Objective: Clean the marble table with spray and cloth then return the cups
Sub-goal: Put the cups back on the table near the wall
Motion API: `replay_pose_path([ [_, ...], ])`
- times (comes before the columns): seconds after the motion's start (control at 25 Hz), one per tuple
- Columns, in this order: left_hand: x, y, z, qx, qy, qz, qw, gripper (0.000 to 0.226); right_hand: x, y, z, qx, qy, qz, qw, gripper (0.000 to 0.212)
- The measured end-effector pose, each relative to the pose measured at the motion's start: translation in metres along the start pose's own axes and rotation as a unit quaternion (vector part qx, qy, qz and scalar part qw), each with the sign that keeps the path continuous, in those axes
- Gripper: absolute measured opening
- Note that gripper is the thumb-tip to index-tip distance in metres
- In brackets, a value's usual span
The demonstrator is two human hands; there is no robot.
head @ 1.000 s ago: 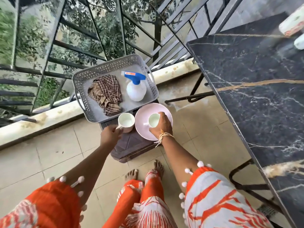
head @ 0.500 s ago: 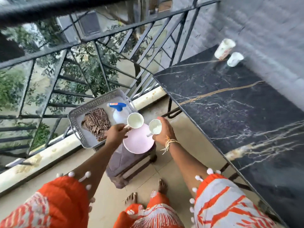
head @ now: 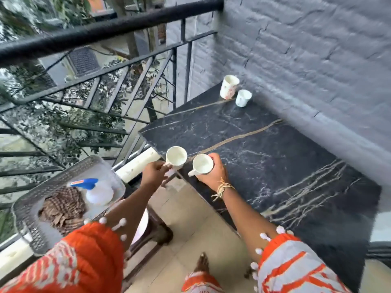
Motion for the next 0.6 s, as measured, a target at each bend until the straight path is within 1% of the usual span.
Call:
replay_pose_path([
  [0.08,-0.017,0.012,0.029,-0.003,-0.016,-0.020,1.000,0.010,-0.005,0.028,-0.025,-0.005,0.011,-0.004,1.000,0.066],
  [0.24,-0.047,0.053,0.081,-0.011,-0.012,-0.008,1.000,0.023,-0.017,0.086,-0.066,-0.002,0.039,-0.010,0.999,0.066],
  [0.28,-0.051,0.065,0.093,-0.014,-0.014,-0.010,1.000,0.024,-0.023,0.101,-0.072,-0.004,0.049,-0.004,0.999,0.064],
  [0.4,-0.076,0.091,0.127,-0.017,-0.036,-0.033,0.999,0.012,-0.041,0.143,-0.087,-0.022,0.072,0.009,0.997,0.065],
  [0.6,-0.103,0.164,0.175,0.001,-0.007,-0.037,0.999,0.016,-0.059,0.222,-0.104,-0.064,0.082,0.045,0.994,0.068],
])
Point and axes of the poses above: each hand's wrist, its own y-axis towards the middle knuckle, its own z-axis out of the palm, x = y × z, the point moved 8 cm from there along y, towards the middle knuckle, and after that the axes turned 2 degrees about -x, right-handed, at the moved point
